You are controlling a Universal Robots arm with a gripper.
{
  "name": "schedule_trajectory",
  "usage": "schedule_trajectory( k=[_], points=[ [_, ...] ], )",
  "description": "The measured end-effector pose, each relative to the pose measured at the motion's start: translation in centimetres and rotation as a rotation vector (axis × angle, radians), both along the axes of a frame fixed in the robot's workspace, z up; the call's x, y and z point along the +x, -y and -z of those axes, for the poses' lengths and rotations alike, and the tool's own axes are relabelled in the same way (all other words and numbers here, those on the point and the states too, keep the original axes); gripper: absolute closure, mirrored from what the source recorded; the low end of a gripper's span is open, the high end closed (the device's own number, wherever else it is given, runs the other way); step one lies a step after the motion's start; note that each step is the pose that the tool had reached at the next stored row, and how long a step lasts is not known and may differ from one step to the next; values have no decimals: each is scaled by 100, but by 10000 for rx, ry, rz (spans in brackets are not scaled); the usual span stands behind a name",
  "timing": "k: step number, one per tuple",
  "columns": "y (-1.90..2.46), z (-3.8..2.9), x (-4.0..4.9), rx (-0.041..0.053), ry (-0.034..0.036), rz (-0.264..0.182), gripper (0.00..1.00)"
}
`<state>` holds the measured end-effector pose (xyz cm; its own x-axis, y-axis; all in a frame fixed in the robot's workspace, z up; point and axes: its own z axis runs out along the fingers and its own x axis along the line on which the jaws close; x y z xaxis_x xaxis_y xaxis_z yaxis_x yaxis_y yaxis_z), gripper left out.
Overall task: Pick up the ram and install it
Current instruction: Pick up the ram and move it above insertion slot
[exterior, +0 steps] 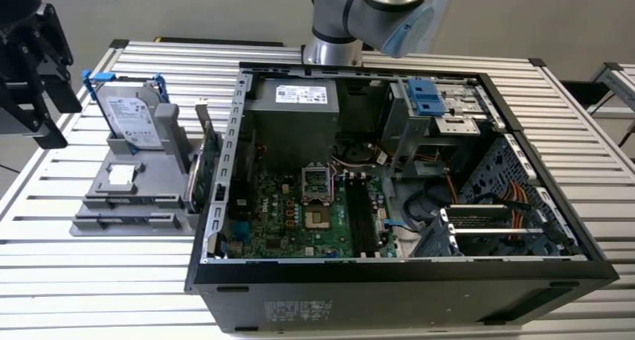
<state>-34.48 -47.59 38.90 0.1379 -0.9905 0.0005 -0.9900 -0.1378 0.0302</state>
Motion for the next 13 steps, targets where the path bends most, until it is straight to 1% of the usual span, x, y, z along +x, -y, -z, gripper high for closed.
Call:
schedule_trajectory(
  k=[8, 13],
  points=[
    [0, 3, 0, 0, 3, 6, 0],
    [-1, 24, 0, 0, 3, 163, 0]
  ],
)
